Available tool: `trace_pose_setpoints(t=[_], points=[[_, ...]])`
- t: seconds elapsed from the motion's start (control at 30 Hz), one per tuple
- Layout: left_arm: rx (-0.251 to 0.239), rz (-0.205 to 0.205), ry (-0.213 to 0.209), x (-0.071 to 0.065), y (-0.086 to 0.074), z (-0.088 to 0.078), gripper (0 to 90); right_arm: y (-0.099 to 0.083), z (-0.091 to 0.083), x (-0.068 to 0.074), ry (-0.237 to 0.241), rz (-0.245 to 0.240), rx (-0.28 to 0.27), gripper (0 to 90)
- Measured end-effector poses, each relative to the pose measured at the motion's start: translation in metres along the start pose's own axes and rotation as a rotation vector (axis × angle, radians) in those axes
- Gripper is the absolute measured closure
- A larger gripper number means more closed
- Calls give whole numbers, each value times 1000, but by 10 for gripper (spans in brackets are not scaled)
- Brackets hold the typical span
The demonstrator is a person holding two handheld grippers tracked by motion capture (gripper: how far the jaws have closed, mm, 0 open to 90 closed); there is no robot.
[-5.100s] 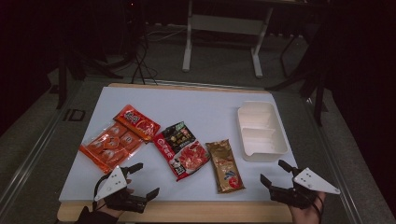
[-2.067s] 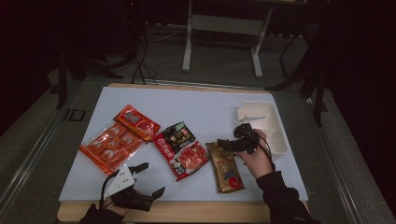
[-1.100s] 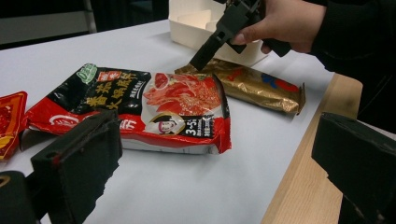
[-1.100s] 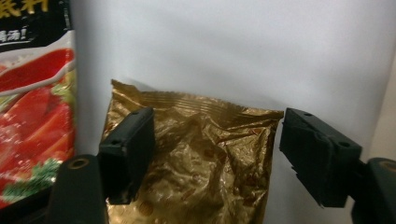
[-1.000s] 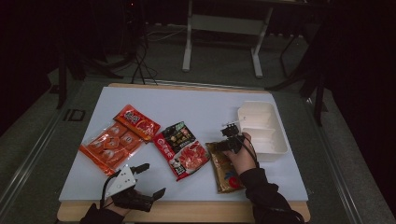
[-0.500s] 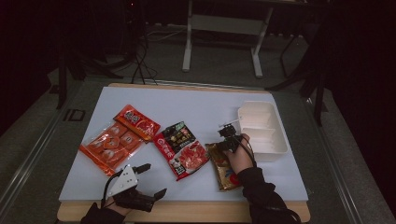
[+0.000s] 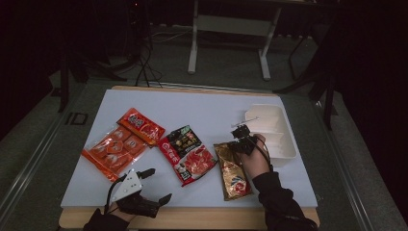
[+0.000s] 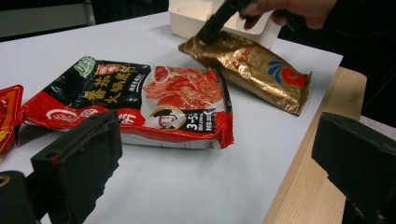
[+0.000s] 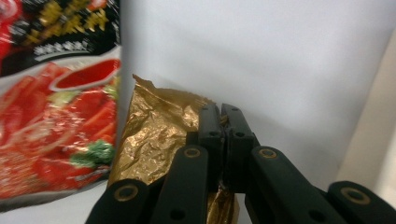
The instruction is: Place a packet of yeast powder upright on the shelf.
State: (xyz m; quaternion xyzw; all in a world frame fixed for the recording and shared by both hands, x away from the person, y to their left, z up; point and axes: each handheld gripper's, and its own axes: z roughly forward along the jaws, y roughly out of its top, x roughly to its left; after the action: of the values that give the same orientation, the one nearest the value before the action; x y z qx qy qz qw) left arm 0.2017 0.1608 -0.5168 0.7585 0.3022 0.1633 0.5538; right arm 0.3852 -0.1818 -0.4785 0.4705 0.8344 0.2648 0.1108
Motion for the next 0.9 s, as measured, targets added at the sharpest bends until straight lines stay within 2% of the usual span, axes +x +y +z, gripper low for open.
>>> trace_pose_setpoints(t=[0.23, 0.33, 0.43, 0.53, 0.63, 0.77, 0.9], points=[[4, 1, 1, 0, 0, 0, 20, 2, -24, 2, 50, -5, -66, 888], [6, 18, 8, 0, -1, 0, 21, 3, -35, 7, 56, -30, -99, 888], [10, 12, 2, -1, -1, 1, 20, 2, -45, 11, 60, -56, -125, 888], [11, 8, 1, -1, -1, 2, 20, 0, -54, 12, 104, -43, -144, 889], [17, 7, 1, -1, -1, 2, 20, -1, -61, 14, 120, -55, -157, 889], [16, 3, 4, 0, -1, 2, 20, -1, -77, 22, 128, -105, -195, 889], [19, 4, 4, 0, -2, 1, 20, -2, -88, 25, 144, -120, -224, 889]])
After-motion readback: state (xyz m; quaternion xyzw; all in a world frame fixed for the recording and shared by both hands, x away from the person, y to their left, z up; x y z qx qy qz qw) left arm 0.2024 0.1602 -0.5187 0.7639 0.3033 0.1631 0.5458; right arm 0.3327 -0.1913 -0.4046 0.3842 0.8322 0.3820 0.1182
